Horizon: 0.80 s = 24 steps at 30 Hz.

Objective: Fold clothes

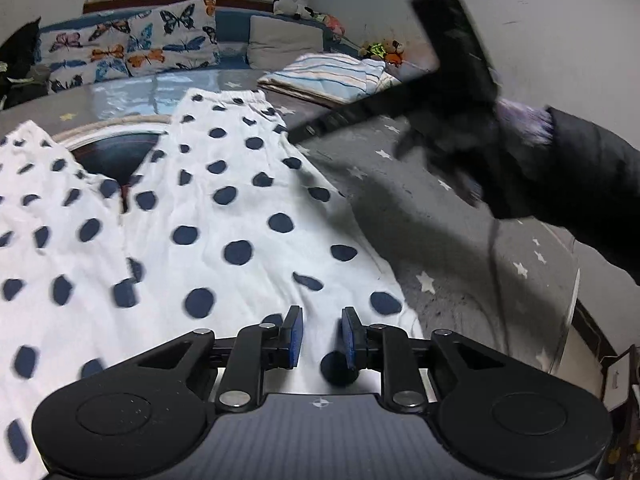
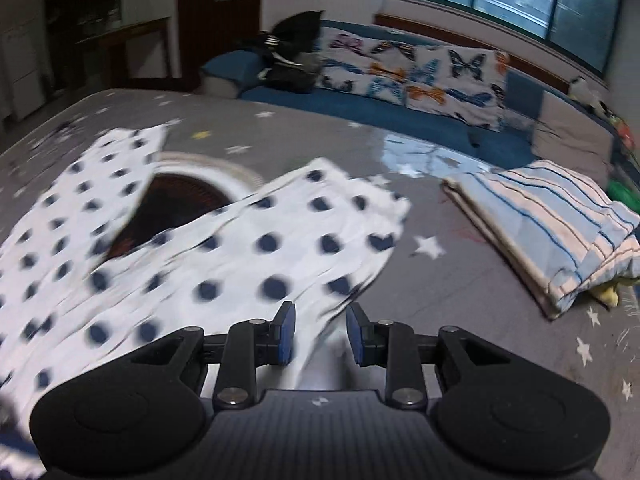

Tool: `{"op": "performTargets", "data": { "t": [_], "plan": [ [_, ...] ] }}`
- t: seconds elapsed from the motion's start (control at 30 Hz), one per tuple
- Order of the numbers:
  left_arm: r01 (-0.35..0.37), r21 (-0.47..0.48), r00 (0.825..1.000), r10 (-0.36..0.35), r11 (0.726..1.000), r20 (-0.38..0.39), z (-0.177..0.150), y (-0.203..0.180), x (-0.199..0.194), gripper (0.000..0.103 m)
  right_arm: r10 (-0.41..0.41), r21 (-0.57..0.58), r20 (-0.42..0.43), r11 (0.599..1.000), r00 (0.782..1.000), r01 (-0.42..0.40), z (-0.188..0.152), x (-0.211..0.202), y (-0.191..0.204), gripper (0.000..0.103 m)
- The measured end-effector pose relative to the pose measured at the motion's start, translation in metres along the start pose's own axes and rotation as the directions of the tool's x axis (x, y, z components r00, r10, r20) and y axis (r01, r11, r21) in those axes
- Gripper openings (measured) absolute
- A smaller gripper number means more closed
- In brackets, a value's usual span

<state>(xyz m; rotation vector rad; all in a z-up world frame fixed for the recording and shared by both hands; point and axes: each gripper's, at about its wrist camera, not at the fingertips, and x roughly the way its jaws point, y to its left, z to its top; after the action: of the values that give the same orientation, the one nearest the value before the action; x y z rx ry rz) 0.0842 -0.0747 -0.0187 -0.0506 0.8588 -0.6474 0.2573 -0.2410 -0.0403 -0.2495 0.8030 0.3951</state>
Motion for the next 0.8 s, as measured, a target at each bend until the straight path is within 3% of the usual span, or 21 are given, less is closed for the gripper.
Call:
{"op": "performTargets", "data": {
  "t": [0.1,0.37,0.57,0.6,0.7,0.8],
  "plan": [
    [0.017,-0.006,1.0,-0.017,1.0,-0.006,0.005,-0.001,0.011,0.03,-0.017,0.037,0.001,0.999,1.0,0.017,0.011,0.019,-0.015,0.028],
    [0.062,-0.013,0.998,-0.062,0.998,-0.01,0.005,-0.001,0.014,0.034,-0.02,0.188,0.013,0.982,1.0,0.017,0.032,0.064,-0.046,0.028],
    [0.087,-0.025,0.996,-0.088,0.996,-0.009,0.003,0.001,0.012,0.036,-0.026,0.206,0.028,0.978,0.999,0.019,0.041,0.084,-0.051,0.027],
    [0.093,-0.026,0.996,-0.093,0.995,-0.009,0.003,0.002,0.012,0.036,-0.03,0.204,0.031,0.979,0.999,0.023,0.042,0.086,-0.05,0.025],
    [0.105,-0.028,0.994,-0.105,0.994,-0.009,0.001,0.006,0.009,0.036,-0.066,0.18,0.041,0.982,0.997,0.058,0.044,0.087,-0.046,0.004],
    [0.114,-0.028,0.993,-0.114,0.993,-0.011,0.0,0.007,0.007,0.036,-0.135,0.157,0.057,0.98,0.989,0.124,0.044,0.082,-0.047,0.003]
  ]
}}
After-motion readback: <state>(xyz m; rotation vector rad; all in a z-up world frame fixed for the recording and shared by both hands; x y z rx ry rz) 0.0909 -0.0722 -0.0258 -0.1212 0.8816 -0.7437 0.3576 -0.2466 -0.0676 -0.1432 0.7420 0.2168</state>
